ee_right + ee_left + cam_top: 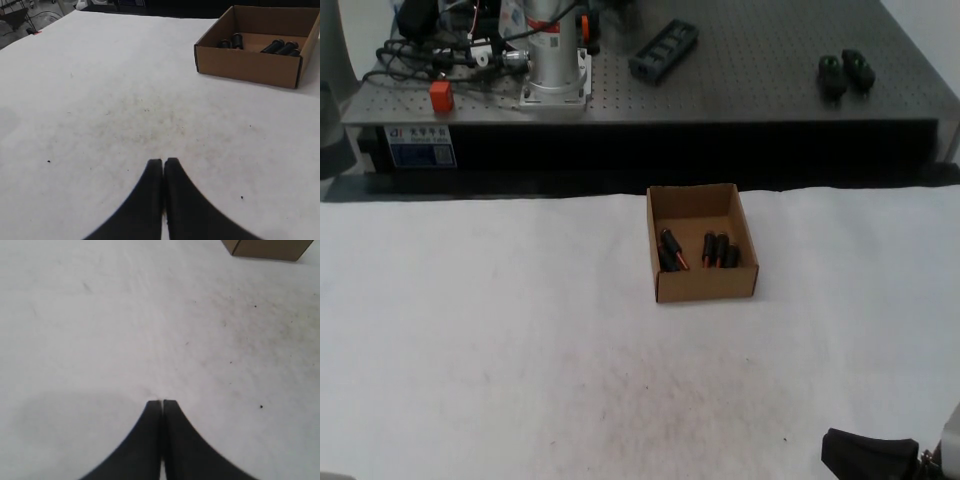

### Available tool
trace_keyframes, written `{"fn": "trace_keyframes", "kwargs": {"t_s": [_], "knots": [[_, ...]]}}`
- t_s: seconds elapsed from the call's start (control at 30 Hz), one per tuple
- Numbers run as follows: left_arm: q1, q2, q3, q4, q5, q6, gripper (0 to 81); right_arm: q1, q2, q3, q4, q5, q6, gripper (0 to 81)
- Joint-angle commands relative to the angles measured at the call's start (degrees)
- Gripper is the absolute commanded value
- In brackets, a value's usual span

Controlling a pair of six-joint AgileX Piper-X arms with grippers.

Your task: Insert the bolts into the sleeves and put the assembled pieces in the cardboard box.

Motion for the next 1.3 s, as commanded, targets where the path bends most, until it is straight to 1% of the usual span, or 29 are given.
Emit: {"fn": "trace_keyframes", "kwargs": {"t_s": [0.0,0.23,1.27], "knots": [[-0.05,-2.33,-0.67,-0.49,-0.47,-0.40,0.7,-0.04,-0.53,-0.60,-0.01,-0.16,0.11,0.8],[-0.05,-3.97,-0.67,-0.49,-0.47,-0.40,0.7,-0.04,-0.49,-0.60,-0.01,-0.16,0.11,0.8],[-0.05,-3.97,-0.67,-0.62,-0.47,-0.40,0.7,-0.04,-0.49,-0.60,-0.01,-0.16,0.11,0.8]]}}
